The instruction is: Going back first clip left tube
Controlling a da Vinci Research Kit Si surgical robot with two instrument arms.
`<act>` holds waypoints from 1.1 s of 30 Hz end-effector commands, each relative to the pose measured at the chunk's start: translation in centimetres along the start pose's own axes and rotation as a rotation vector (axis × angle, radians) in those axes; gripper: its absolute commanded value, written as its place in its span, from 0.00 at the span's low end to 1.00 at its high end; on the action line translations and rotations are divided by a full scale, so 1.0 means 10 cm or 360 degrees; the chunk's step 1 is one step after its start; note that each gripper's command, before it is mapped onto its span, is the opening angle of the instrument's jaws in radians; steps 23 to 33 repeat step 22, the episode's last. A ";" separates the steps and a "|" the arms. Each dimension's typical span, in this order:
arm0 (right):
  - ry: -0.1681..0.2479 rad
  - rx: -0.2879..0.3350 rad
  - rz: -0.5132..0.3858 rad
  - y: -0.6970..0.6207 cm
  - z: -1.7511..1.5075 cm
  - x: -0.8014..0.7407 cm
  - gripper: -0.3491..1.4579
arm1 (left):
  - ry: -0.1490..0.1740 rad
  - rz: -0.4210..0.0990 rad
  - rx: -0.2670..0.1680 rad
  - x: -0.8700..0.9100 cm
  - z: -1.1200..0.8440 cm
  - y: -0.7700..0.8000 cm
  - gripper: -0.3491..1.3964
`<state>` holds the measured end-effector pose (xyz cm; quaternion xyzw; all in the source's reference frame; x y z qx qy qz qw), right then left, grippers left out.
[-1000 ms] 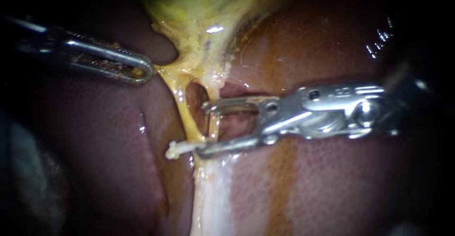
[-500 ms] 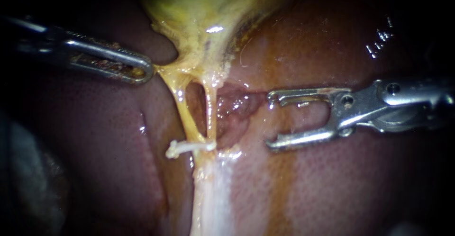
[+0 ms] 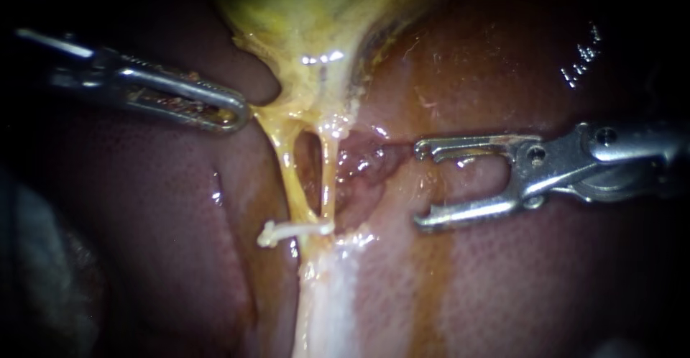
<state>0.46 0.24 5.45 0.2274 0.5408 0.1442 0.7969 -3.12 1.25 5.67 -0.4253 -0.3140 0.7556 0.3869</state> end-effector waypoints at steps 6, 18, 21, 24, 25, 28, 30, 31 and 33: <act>-0.0001 0.0010 0.0000 -0.001 0.000 0.000 0.47 | -0.0010 0.0009 -0.0012 -0.006 0.022 -0.003 0.00; -0.0002 0.0015 0.0000 -0.001 0.000 0.001 0.47 | -0.0022 0.0015 -0.0023 -0.010 0.032 -0.006 0.00; -0.0005 0.0040 0.0000 -0.003 0.000 0.001 0.47 | -0.0022 0.0016 -0.0024 -0.011 0.031 -0.006 0.00; -0.0006 0.0050 0.0000 -0.004 0.000 0.002 0.47 | -0.0023 0.0016 -0.0024 -0.011 0.031 -0.007 0.00; -0.0006 0.0050 0.0000 -0.004 0.000 0.002 0.47 | -0.0023 0.0016 -0.0024 -0.011 0.031 -0.007 0.00; -0.0006 0.0050 0.0000 -0.004 0.000 0.002 0.47 | -0.0023 0.0016 -0.0024 -0.011 0.031 -0.007 0.00; -0.0006 0.0050 0.0000 -0.004 0.000 0.002 0.47 | -0.0023 0.0016 -0.0024 -0.011 0.031 -0.007 0.00; -0.0006 0.0050 0.0000 -0.004 0.000 0.002 0.47 | -0.0023 0.0016 -0.0024 -0.011 0.031 -0.007 0.00; -0.0006 0.0050 0.0000 -0.004 0.000 0.002 0.47 | -0.0023 0.0016 -0.0024 -0.011 0.031 -0.007 0.00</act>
